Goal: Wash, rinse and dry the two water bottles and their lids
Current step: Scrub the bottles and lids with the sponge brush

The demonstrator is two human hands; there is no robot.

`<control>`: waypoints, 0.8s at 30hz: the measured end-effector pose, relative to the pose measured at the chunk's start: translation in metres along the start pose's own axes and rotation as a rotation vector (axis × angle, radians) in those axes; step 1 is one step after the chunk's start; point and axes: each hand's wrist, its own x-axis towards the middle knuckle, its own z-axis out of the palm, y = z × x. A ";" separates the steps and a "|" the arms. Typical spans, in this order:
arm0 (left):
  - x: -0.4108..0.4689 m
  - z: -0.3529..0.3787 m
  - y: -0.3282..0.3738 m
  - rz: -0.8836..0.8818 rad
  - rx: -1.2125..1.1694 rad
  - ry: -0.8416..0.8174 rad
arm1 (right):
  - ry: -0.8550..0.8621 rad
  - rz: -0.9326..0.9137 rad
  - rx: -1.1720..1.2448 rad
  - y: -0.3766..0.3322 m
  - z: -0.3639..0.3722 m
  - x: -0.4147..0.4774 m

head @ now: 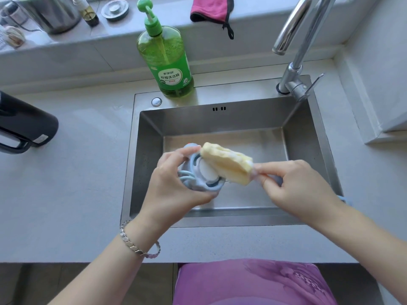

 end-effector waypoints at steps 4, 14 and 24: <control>0.001 -0.001 0.003 0.004 0.042 -0.025 | 0.004 -0.106 -0.056 -0.003 -0.007 0.001; 0.002 -0.006 0.000 0.002 0.088 -0.122 | 0.091 -0.323 -0.456 -0.010 -0.028 0.011; 0.019 -0.011 0.005 -0.024 0.062 0.058 | 0.034 -0.367 -0.492 -0.007 -0.007 -0.008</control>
